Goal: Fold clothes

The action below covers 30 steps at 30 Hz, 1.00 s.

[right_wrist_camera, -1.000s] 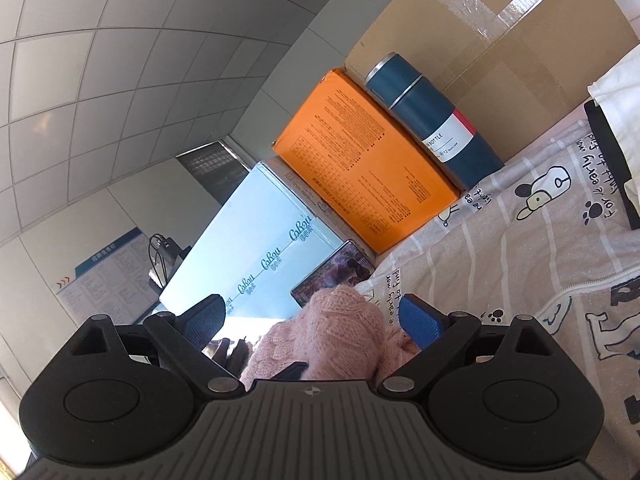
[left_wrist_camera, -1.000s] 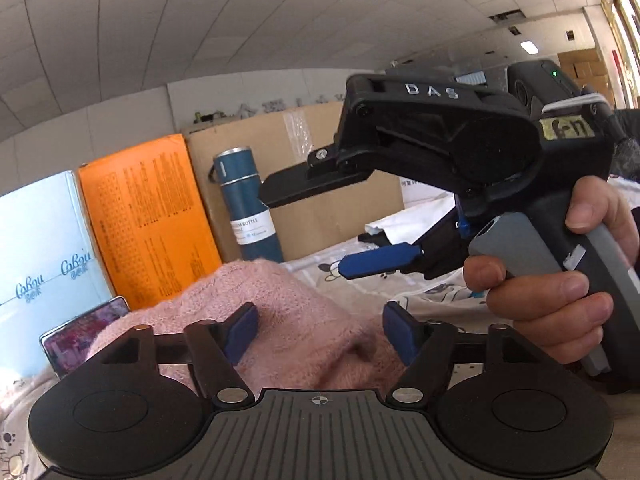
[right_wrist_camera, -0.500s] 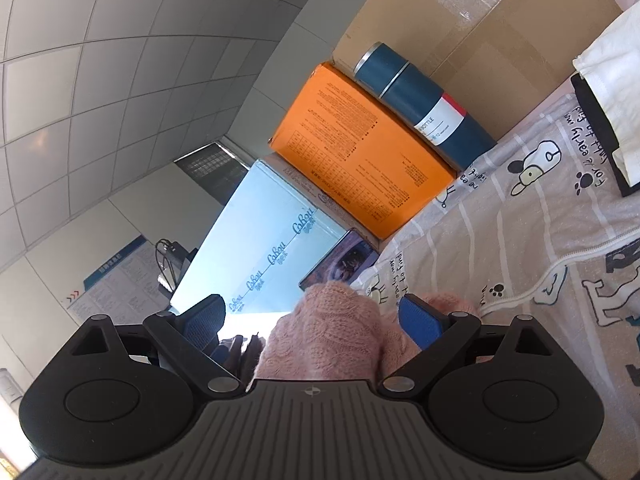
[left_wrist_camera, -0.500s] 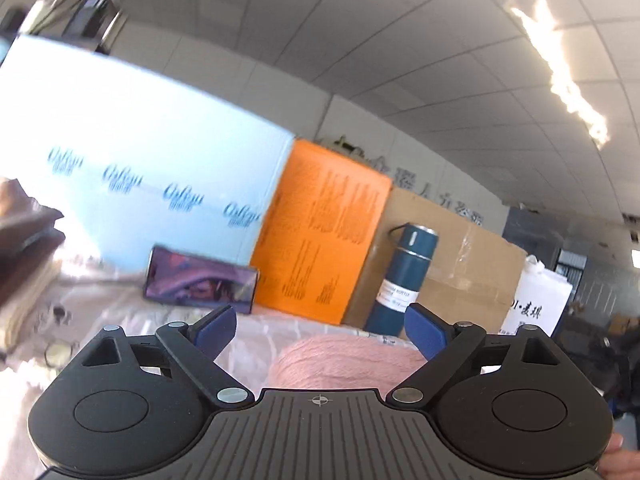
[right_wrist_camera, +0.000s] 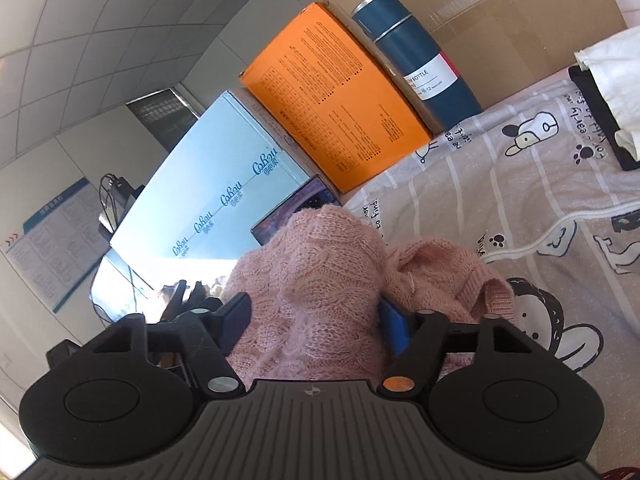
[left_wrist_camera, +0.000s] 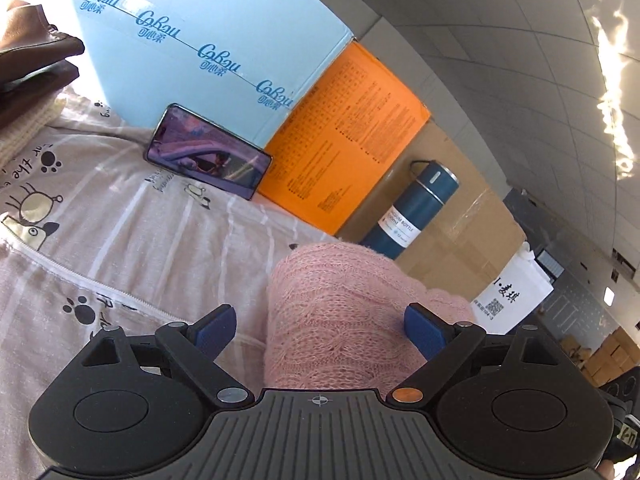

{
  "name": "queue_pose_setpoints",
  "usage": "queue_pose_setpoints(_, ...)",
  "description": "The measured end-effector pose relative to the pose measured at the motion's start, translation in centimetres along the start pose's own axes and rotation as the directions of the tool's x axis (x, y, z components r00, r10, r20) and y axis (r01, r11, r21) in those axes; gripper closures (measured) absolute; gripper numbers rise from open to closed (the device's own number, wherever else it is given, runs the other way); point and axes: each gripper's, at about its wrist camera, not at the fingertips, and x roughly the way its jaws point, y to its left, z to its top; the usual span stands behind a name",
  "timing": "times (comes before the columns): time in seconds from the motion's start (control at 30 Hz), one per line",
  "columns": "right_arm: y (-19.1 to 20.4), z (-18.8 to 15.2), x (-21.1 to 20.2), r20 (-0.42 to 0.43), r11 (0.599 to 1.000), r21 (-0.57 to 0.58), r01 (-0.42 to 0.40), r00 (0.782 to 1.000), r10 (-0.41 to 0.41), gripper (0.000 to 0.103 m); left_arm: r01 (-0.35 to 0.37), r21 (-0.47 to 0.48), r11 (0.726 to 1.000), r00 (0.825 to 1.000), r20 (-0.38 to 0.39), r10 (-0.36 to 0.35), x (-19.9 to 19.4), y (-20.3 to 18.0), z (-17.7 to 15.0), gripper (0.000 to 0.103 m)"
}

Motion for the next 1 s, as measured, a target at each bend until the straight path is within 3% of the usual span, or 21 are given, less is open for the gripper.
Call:
queue_pose_setpoints(0.03,0.5,-0.1,0.2,0.003,0.999,-0.025,0.028,1.0,-0.028,0.073,0.004,0.005,1.0,1.0,0.004,-0.005,-0.1,-0.1,0.0,0.01)
queue_pose_setpoints(0.13,1.8,0.0,0.2,0.039,0.995,-0.08,0.054,0.998,-0.051,0.085,0.025,0.023,0.999,0.999,0.039,-0.025,-0.4,-0.3,-0.1,0.01)
queue_pose_setpoints(0.27,2.6,1.4,-1.5,0.151,0.995,-0.082,0.064,0.987,-0.051,0.087,0.028,0.043,0.999,0.998,0.057,-0.031,-0.6,-0.6,-0.1,0.01)
queue_pose_setpoints(0.4,1.8,2.8,-3.3,0.227,0.989,-0.053,0.135,0.966,-0.12,0.087,0.029,0.062,0.998,0.998,0.049,-0.032,-0.4,-0.8,-0.3,0.01)
queue_pose_setpoints(0.57,-0.8,2.5,-3.9,0.188,0.983,0.038,0.182,0.964,-0.186,0.087,0.014,0.16,0.987,1.0,0.006,-0.015,0.6,-2.0,-1.3,0.008)
queue_pose_setpoints(0.67,-1.5,1.5,-3.8,0.179,0.975,0.032,0.22,0.958,-0.222,0.087,-0.012,0.22,0.975,1.0,-0.017,0.016,1.3,-2.5,-1.8,0.008)
queue_pose_setpoints(1.0,-3.1,0.0,-2.4,0.147,0.955,-0.003,0.296,0.945,-0.292,0.08,-0.056,0.223,0.973,0.992,-0.097,0.08,3.1,-2.2,-2.0,0.003)
